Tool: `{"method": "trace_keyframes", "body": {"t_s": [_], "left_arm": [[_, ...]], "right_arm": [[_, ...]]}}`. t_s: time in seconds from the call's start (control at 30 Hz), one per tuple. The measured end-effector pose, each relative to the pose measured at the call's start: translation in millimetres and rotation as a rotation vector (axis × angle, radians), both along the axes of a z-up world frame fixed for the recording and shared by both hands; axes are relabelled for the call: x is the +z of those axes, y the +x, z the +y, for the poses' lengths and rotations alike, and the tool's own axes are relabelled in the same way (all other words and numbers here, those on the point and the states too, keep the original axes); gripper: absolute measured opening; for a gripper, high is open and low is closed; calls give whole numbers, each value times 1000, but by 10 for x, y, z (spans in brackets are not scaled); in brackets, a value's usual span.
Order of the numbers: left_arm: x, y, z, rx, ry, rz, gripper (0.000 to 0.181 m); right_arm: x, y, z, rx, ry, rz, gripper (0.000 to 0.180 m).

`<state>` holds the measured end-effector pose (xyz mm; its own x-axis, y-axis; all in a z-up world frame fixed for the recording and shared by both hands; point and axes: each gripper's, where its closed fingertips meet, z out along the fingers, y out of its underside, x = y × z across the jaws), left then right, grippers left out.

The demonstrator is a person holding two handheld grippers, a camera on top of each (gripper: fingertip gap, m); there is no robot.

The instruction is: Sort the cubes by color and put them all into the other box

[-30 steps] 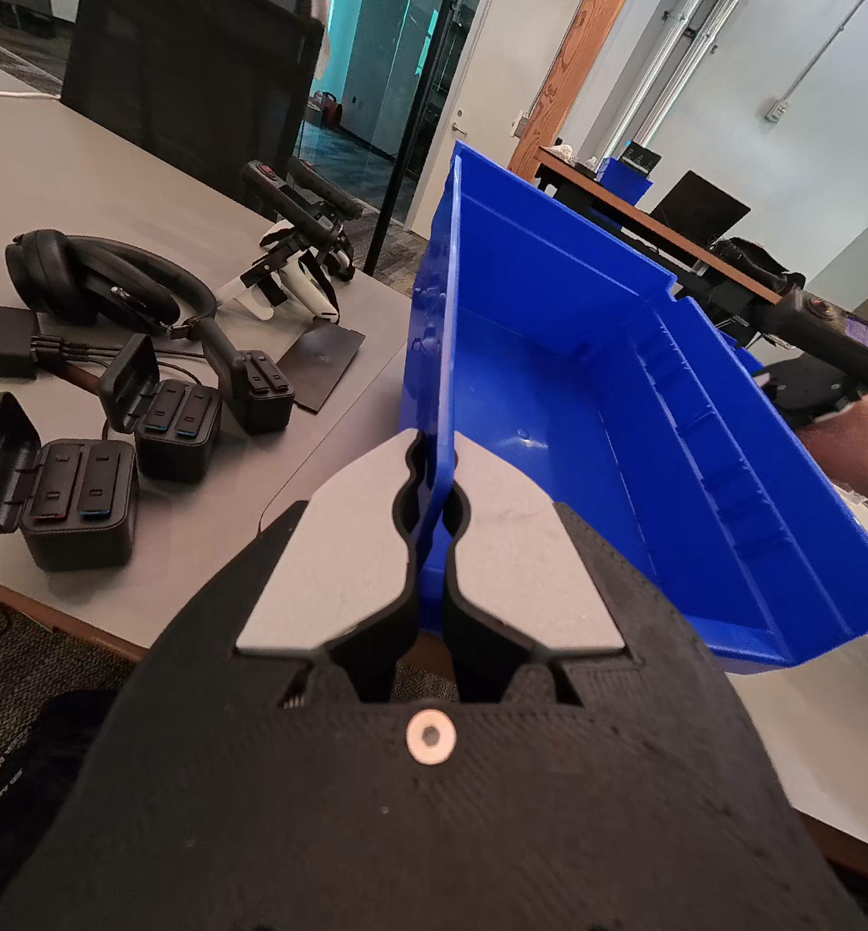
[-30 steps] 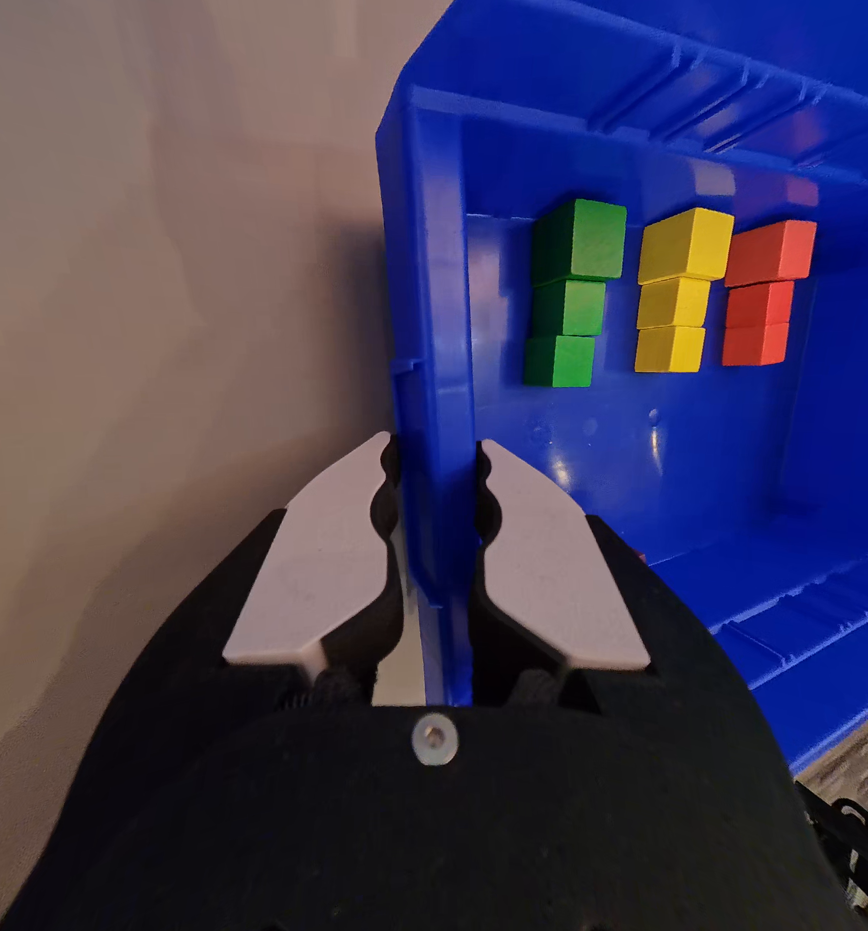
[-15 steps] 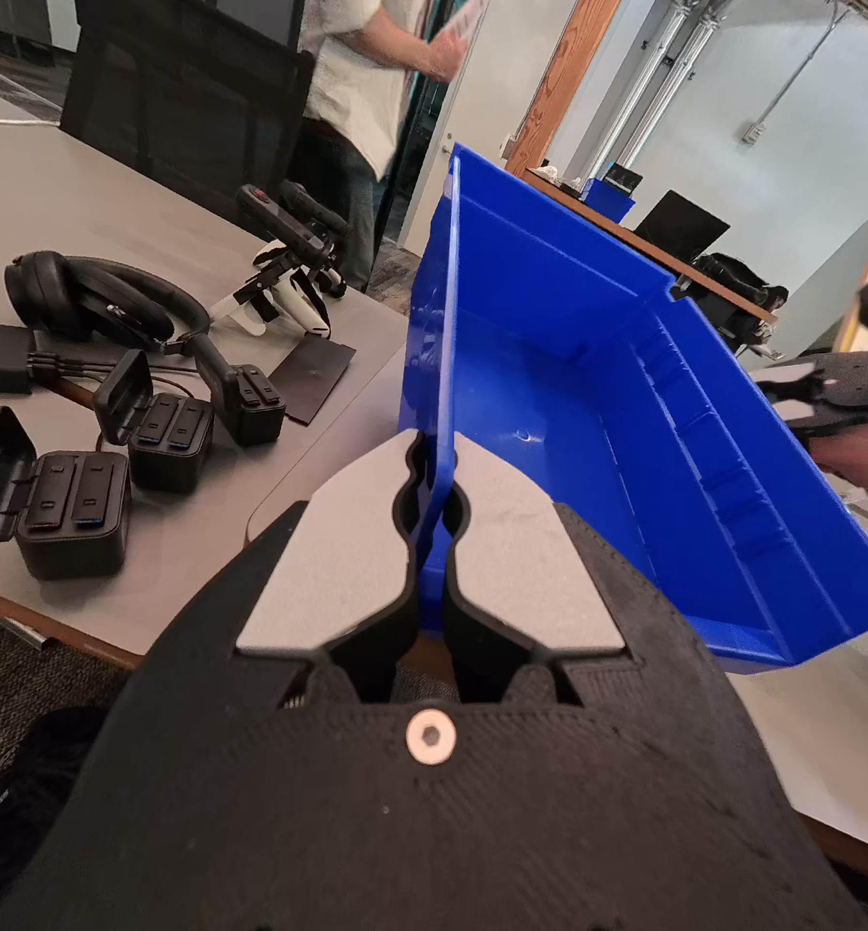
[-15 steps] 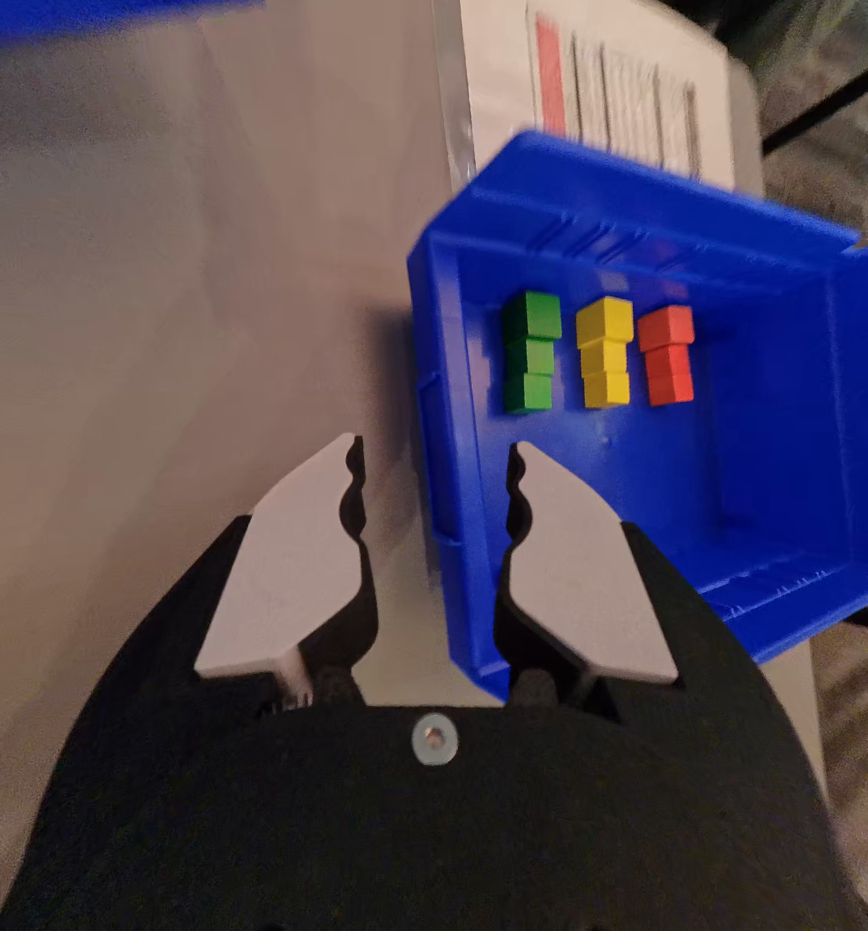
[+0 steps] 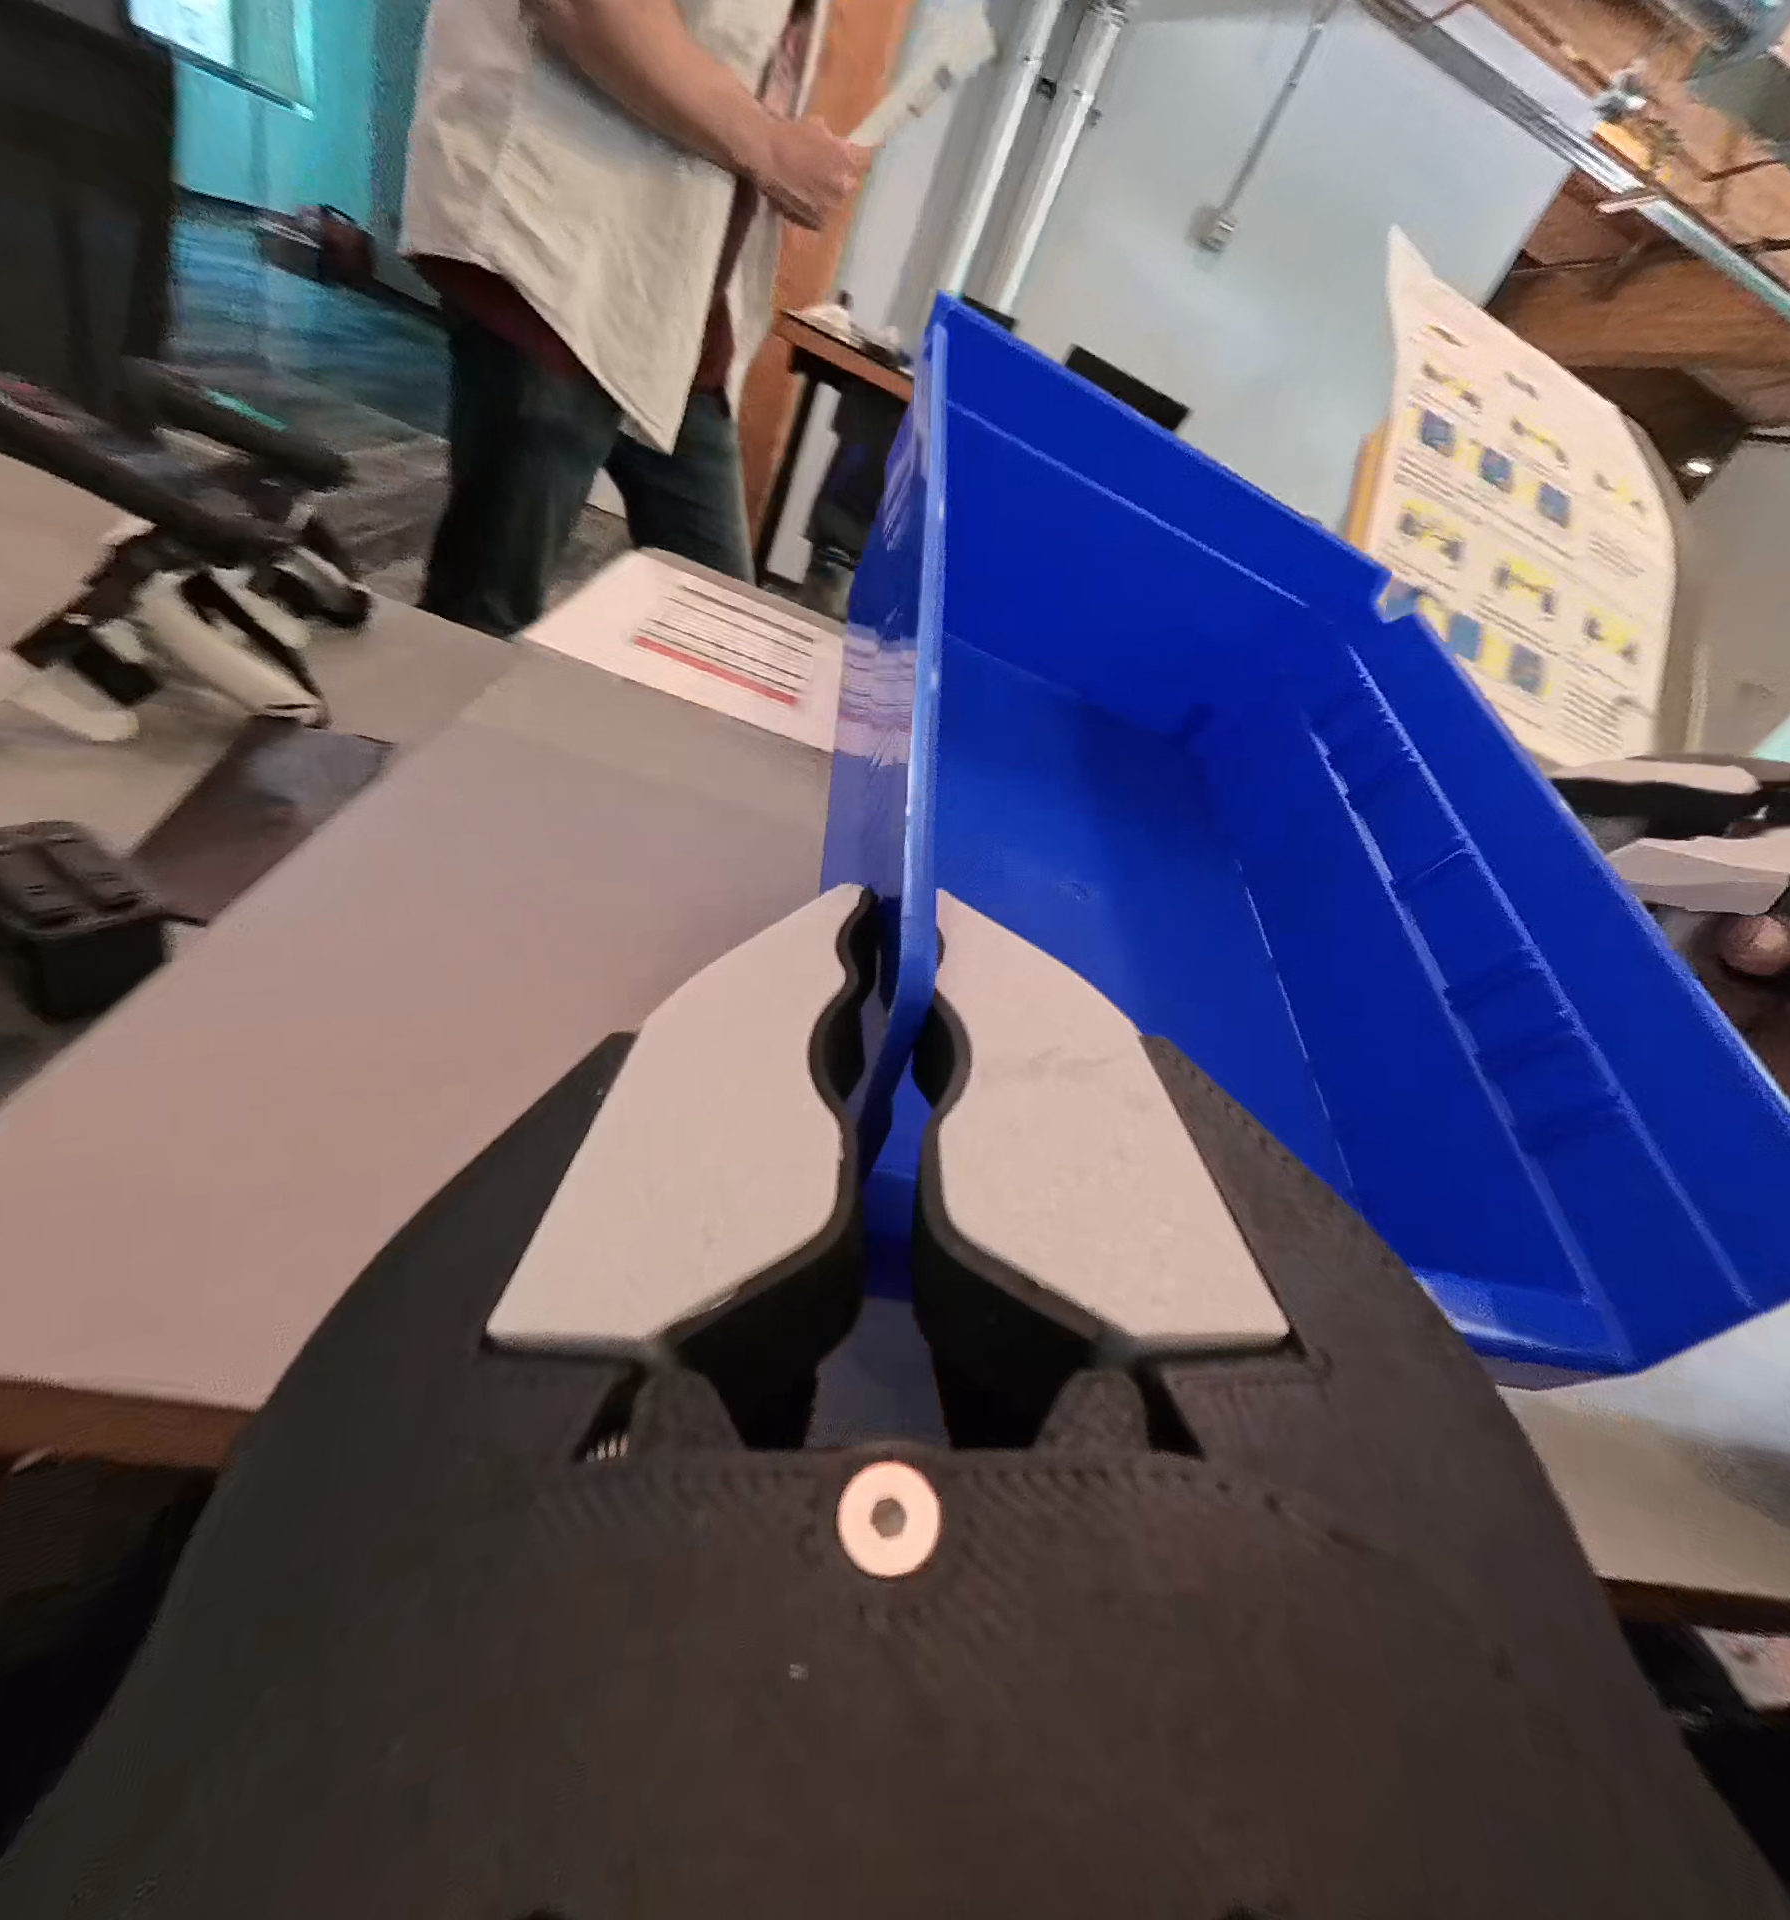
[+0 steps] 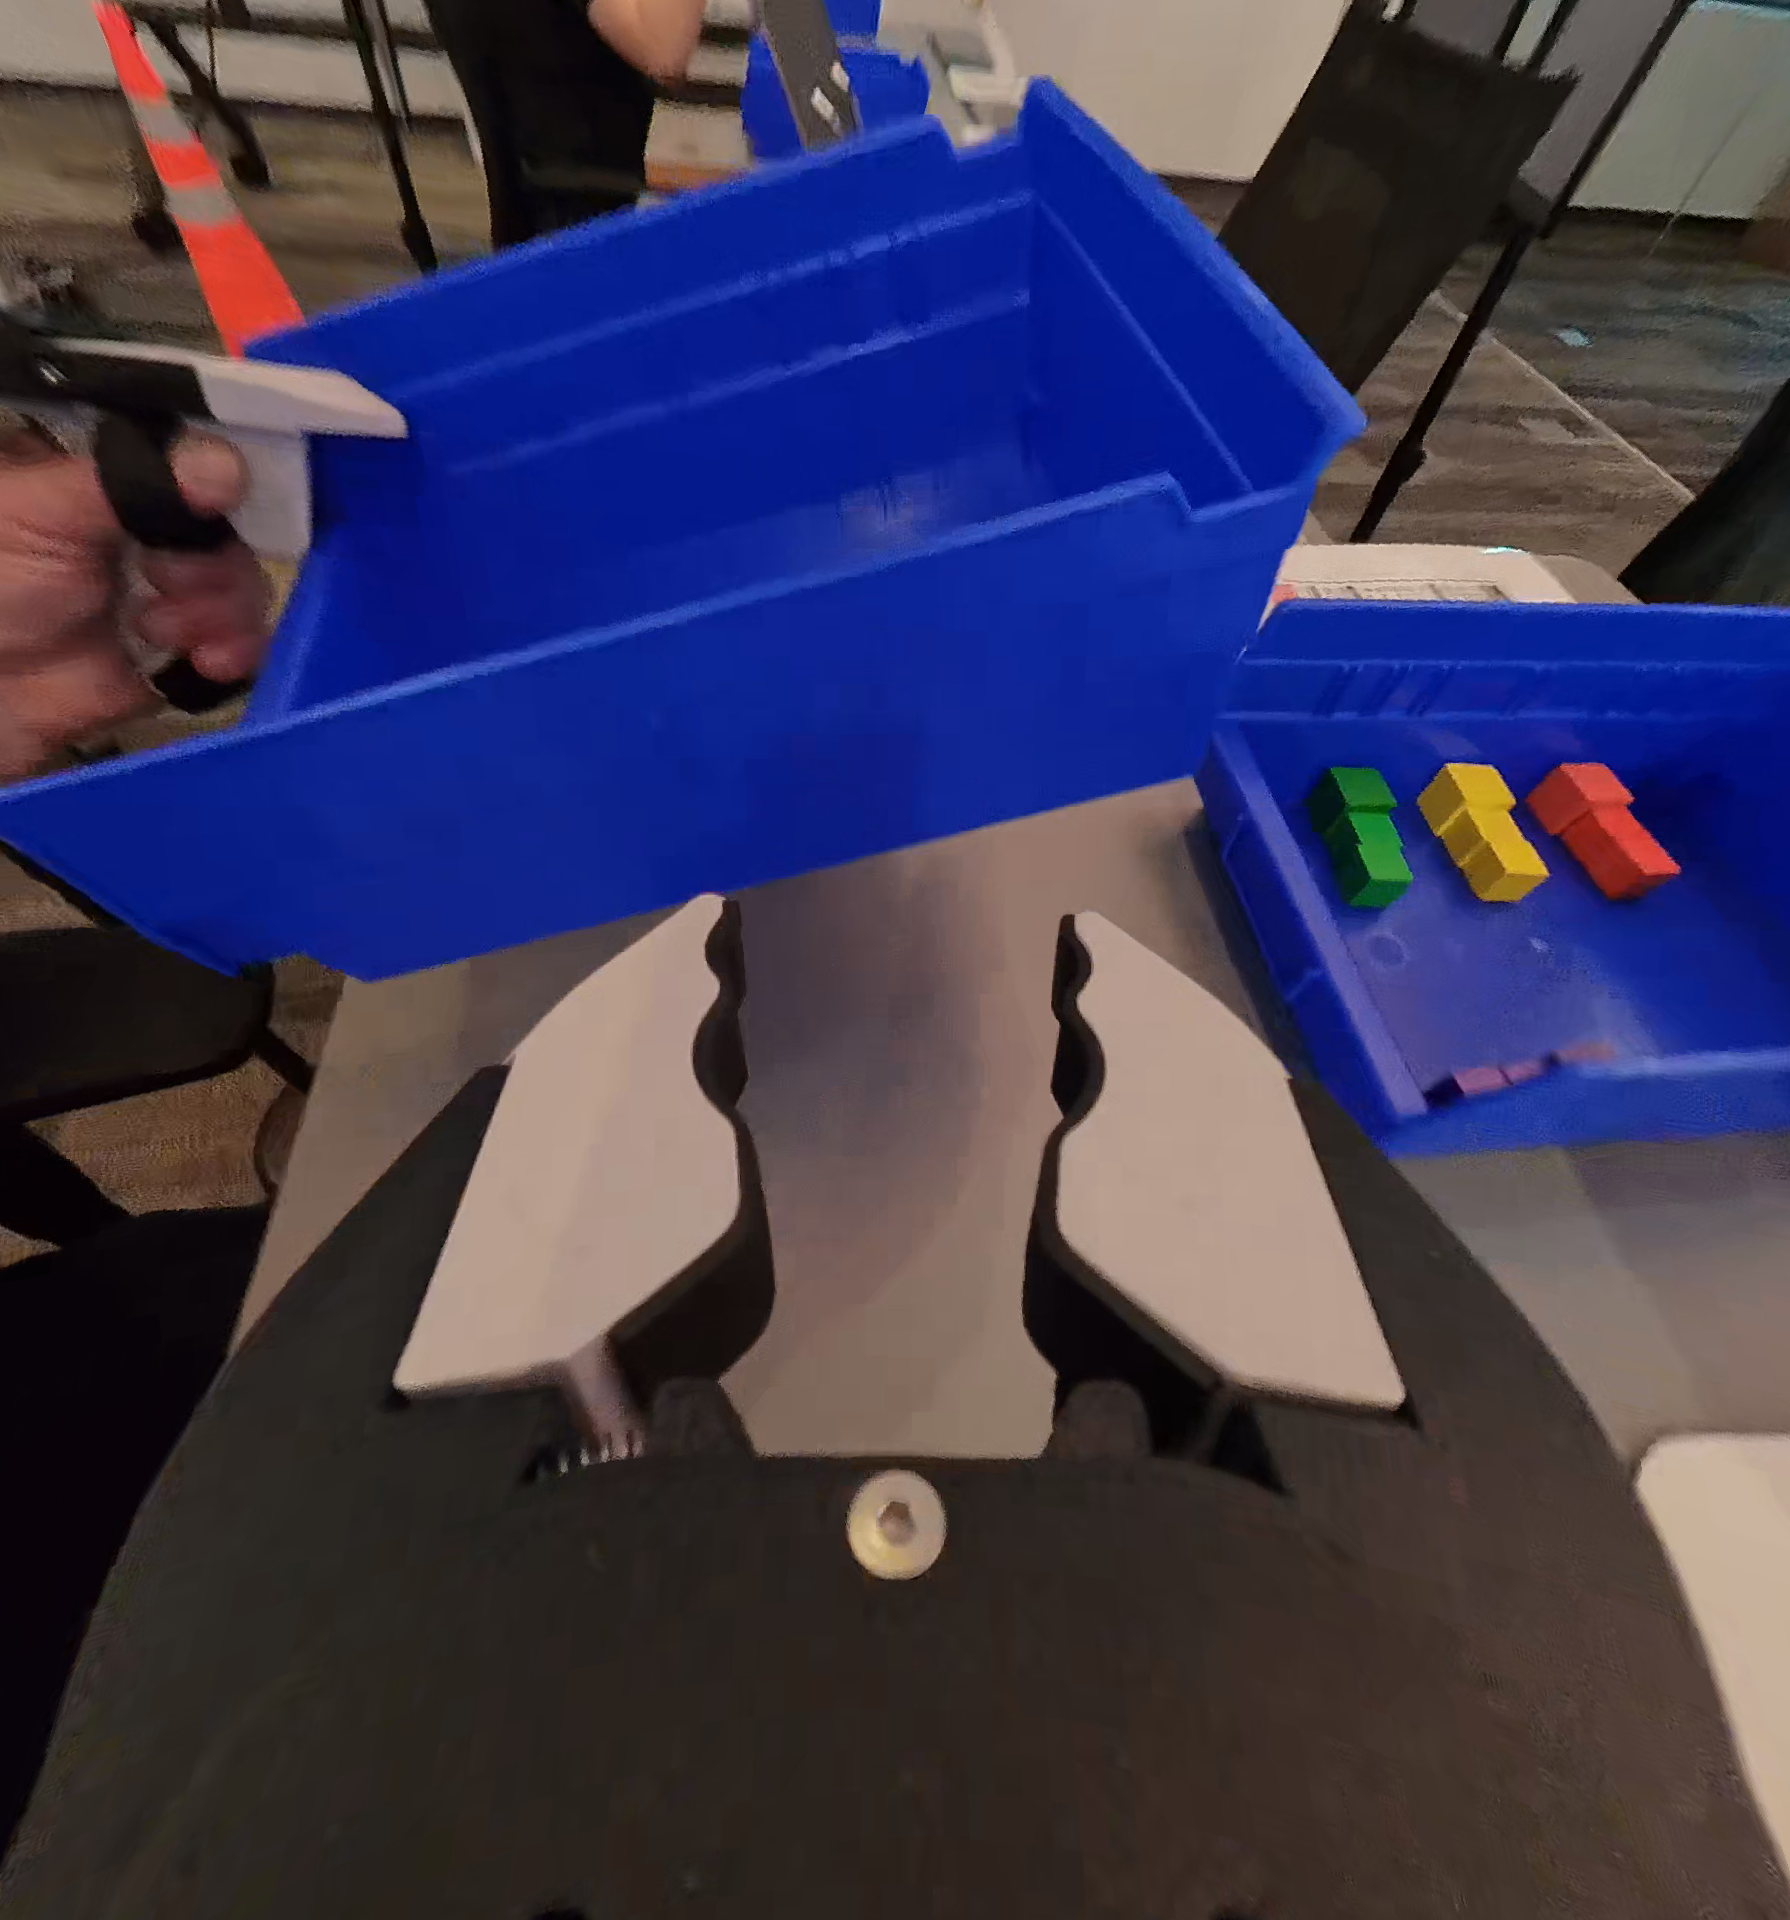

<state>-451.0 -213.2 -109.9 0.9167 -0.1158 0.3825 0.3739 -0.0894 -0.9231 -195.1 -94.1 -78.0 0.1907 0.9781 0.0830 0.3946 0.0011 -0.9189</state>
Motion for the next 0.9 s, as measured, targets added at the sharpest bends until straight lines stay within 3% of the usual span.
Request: {"method": "trace_keyframes", "body": {"t_s": [0.33,0.63,0.9], "left_arm": [[28,1515,441,-362,-33,-33,3],[-214,3009,843,-655,-148,-23,3],[-375,3804,1114,-766,-231,-11,4]], "right_arm": [[194,1484,-363,-248,37,146,57],[-54,2725,-581,-469,-44,203,55],[-268,3462,-554,-596,-113,247,53]]}}
